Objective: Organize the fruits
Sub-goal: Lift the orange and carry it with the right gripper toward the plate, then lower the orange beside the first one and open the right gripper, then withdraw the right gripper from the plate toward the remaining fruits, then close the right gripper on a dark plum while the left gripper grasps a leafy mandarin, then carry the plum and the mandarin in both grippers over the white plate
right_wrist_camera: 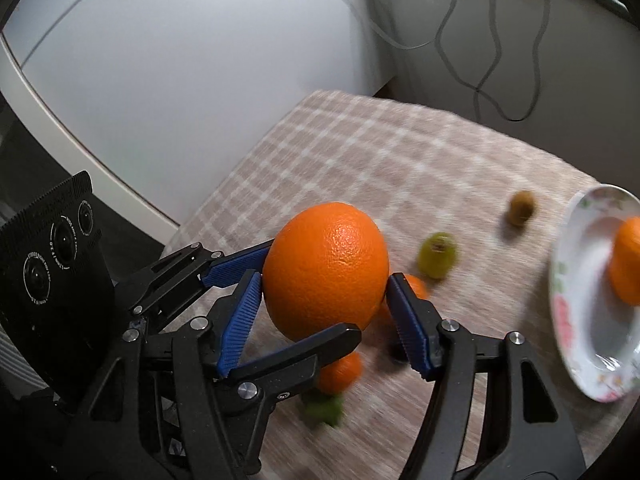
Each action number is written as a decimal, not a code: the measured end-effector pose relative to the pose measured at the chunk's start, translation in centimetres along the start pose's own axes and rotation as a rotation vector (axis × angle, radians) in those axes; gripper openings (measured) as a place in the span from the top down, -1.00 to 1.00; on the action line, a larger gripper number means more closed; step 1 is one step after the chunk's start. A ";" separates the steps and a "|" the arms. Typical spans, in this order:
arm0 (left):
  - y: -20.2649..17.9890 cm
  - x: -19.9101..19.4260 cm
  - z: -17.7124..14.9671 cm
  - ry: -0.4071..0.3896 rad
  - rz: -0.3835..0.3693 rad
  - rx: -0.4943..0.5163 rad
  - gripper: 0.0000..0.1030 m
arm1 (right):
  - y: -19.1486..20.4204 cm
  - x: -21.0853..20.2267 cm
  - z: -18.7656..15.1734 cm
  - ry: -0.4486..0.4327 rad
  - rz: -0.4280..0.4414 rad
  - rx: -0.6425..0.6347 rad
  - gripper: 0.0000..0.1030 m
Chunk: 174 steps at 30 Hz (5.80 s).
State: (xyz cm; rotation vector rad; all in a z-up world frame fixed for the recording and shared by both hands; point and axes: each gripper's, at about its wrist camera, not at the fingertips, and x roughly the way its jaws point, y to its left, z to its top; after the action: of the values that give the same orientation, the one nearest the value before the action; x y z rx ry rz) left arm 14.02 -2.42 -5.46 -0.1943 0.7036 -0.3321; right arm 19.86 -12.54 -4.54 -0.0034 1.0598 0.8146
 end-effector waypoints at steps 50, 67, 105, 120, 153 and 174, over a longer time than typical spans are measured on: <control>-11.8 6.7 2.1 0.087 -0.081 0.204 -0.31 | -15.4 -12.5 -5.9 -0.206 -0.221 0.278 -0.52; -5.3 -2.2 -2.1 0.030 -0.008 0.161 -0.31 | -8.6 -15.3 -9.5 -0.390 -0.293 0.132 -0.86; 1.1 0.9 -6.7 0.175 0.005 0.025 0.09 | -5.7 0.6 -7.1 -0.064 -0.320 0.001 0.25; 1.6 1.1 -6.4 0.180 0.006 0.017 0.08 | -5.7 2.3 -6.6 -0.033 -0.314 -0.024 0.52; 1.7 1.9 -5.2 0.209 -0.047 0.010 -0.06 | -5.7 2.3 -6.7 -0.036 -0.307 -0.033 0.53; 0.5 0.6 -3.8 0.168 -0.056 0.058 0.29 | -5.0 -1.8 -6.9 -0.118 -0.260 -0.014 0.53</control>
State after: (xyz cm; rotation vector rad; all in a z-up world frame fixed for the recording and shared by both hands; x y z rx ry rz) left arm 12.03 -2.39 -8.82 -0.1319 0.8545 -0.4253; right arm 17.05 -19.73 -8.58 -0.1021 0.9193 0.5792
